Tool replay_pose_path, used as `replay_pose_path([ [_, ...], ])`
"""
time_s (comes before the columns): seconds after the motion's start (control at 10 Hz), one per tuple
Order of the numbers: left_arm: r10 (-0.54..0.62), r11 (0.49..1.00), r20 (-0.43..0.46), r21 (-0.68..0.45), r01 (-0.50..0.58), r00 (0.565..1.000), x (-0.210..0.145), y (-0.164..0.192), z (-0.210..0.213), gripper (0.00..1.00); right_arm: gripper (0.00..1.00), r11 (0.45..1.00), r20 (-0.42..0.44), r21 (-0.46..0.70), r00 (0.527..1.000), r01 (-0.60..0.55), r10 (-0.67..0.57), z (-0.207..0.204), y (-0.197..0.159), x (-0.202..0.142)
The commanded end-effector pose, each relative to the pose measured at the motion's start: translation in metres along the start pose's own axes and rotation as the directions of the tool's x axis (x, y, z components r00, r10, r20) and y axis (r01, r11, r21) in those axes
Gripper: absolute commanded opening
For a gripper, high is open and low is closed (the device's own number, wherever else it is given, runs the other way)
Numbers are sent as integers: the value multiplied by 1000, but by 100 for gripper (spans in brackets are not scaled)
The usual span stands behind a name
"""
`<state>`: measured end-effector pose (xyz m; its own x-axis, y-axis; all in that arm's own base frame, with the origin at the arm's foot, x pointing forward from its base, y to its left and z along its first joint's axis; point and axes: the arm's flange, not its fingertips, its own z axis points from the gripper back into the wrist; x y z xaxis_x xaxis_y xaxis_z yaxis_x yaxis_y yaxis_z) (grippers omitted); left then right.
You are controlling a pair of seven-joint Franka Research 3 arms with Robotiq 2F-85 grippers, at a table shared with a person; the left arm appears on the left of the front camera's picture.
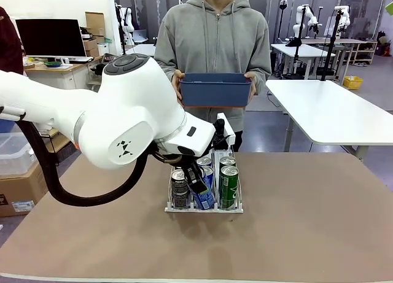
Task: Fill the beverage cans into the dispenser.
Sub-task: Place the picked Ionic drink in the line of the Automatic Can Dispenser with the same cans.
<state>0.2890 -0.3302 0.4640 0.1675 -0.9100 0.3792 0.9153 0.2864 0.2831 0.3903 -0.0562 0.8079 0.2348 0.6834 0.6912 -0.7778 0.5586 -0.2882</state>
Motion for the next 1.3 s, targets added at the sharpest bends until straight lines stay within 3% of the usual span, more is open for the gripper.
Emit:
replay_pose_path([
  [0.0,0,994,-29,113,3,1000,-1,-10,1,57,100,1000,6,7,1000,-4,4,0,1,-1],
  [0.2,-23,990,-61,139,31,998,10,-6,-2,57,100,1000,6,7,1000,-4,4,0,1,-1],
  [0.6,-14,996,-39,92,18,999,22,9,-21,57,100,1000,6,7,1000,-4,4,0,1,-1],
  [1.2,44,988,-57,148,-35,997,23,37,-48,57,100,1000,6,7,1000,-4,4,0,1,-1],
])
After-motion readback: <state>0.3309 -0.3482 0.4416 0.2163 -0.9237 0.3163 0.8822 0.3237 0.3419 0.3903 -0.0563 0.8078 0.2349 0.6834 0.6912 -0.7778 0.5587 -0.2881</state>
